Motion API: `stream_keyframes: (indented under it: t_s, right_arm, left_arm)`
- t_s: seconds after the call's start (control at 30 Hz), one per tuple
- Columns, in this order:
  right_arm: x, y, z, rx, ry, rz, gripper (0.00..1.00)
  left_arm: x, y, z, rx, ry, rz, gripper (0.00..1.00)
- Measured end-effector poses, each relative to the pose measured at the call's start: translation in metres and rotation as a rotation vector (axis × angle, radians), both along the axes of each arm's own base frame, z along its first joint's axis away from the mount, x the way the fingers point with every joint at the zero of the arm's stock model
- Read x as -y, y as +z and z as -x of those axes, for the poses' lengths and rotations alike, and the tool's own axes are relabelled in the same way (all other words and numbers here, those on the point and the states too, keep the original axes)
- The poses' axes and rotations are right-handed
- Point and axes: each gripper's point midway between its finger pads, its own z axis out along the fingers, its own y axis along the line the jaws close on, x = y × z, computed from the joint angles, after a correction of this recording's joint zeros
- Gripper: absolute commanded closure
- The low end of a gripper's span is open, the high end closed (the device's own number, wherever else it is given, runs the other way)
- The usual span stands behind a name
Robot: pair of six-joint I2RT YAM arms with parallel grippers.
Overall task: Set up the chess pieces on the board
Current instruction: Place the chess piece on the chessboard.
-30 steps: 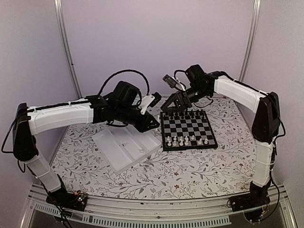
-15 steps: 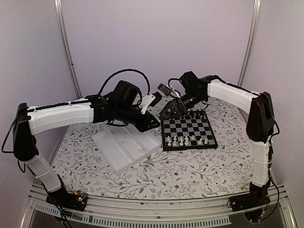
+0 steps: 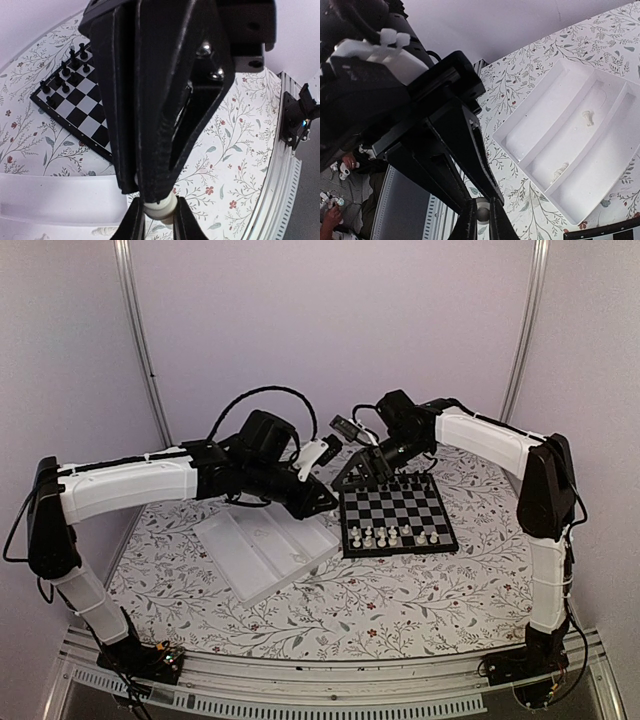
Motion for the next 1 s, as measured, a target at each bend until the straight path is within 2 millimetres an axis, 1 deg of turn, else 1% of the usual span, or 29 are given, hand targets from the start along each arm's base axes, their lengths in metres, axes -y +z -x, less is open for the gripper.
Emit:
stream_keyframes:
  t_s: [0.17,0.27,0.33,0.43,0.53,0.6,0.63,0.7,0.8,0.87,0.93,1.0]
  right_arm:
    - [0.0,-0.001,-0.001,0.01,-0.002,0.003,0.99]
    - [0.004,-0.001,-0.009,0.034,-0.022,0.008,0.99]
    - [0.01,0.001,-0.02,0.05,-0.047,-0.001,0.99]
    - [0.029,0.006,-0.04,0.064,-0.113,-0.014,0.99]
    - [0.056,0.013,-0.059,0.092,-0.194,-0.02,0.99]
    - [0.074,0.007,-0.066,0.127,-0.249,0.005,0.98]
    - [0.085,-0.002,-0.069,0.158,-0.283,0.031,0.98]
    - [0.104,-0.028,-0.067,0.211,-0.337,0.106,0.98]
    - [0.129,-0.081,-0.049,0.312,-0.381,0.248,0.98]
    - [0.142,-0.109,-0.04,0.369,-0.391,0.332,0.98]
    - [0.152,-0.127,-0.041,0.427,-0.4,0.39,0.98]
    - [0.156,-0.135,-0.044,0.468,-0.41,0.418,0.99]
  left_arm:
    - [0.0,-0.001,0.0,0.003,-0.004,-0.003,0.89]
    - [0.001,-0.004,0.0,0.003,-0.003,-0.01,0.89]
    - [0.001,-0.006,-0.001,0.002,-0.004,-0.015,0.89]
    - [0.002,-0.008,-0.001,0.002,-0.005,-0.018,0.89]
    - [0.002,-0.009,-0.002,0.004,-0.005,-0.021,0.89]
    - [0.002,-0.012,-0.003,0.002,-0.004,-0.025,0.89]
    - [0.002,-0.013,-0.003,0.001,-0.002,-0.028,0.89]
    - [0.002,-0.014,-0.004,0.001,0.001,-0.032,0.89]
    - [0.002,-0.014,-0.004,0.004,0.004,-0.032,0.89]
    - [0.002,-0.014,-0.004,0.004,0.004,-0.032,0.89]
    - [0.002,-0.014,-0.004,0.004,0.003,-0.032,0.89]
    - [0.002,-0.015,-0.004,0.003,0.003,-0.033,0.89]
